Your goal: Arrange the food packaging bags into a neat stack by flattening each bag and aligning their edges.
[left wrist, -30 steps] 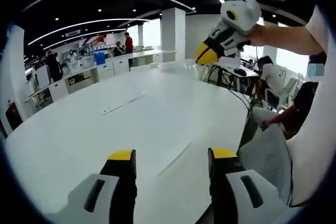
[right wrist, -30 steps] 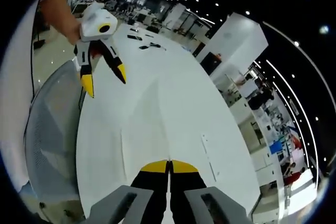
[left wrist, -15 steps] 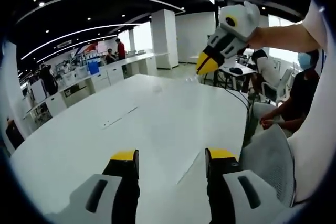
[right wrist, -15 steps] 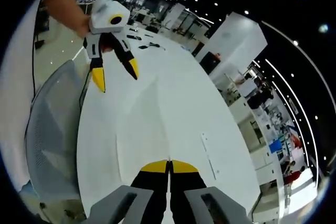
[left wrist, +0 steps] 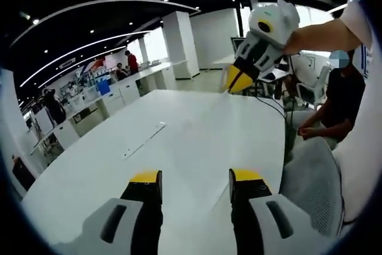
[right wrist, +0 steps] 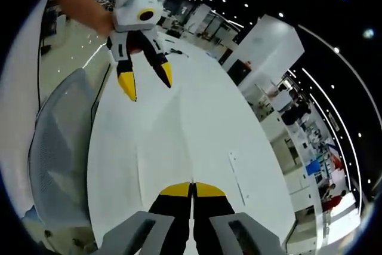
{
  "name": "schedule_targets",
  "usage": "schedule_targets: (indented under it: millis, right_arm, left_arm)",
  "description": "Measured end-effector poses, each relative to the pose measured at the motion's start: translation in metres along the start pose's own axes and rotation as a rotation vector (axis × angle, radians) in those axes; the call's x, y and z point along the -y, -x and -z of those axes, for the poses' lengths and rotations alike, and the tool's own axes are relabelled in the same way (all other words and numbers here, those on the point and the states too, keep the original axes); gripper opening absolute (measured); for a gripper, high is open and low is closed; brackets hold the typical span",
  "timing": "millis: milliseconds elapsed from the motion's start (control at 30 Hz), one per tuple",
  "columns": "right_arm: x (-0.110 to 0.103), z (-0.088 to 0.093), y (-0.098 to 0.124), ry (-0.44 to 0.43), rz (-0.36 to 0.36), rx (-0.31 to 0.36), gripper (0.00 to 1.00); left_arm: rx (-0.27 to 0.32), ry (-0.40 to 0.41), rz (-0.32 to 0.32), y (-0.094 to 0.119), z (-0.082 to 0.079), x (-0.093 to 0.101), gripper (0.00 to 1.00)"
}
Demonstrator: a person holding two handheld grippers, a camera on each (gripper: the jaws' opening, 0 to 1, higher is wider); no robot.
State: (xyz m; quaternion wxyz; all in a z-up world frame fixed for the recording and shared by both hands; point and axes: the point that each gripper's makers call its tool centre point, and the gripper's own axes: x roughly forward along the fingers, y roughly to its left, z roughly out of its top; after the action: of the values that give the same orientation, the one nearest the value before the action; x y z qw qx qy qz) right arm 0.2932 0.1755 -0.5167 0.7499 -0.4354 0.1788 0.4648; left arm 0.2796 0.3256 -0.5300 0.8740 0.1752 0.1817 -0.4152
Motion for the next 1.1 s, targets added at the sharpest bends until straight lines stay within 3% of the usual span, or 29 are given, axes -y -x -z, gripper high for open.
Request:
schedule_targets:
  millis: [400, 700, 1100]
  right_arm:
    - [-0.001, -0.001, 0.001, 0.006, -0.003, 0.004, 0.00]
    - [0.000, -0.004, 0.002, 0.018, -0.007, 0.007, 0.00]
    - [-0.001, -0.010, 0.004, 0.037, -0.010, 0.013, 0.00]
  left_arm:
    - [-0.030, -0.072, 0.008, 0.000, -0.013, -0.020, 0.38]
    - [-0.044, -0.152, 0.035, 0.000, -0.028, -0.015, 0.32]
    - [-0.096, -0.275, 0.059, -0.001, -0.025, -0.018, 0.22]
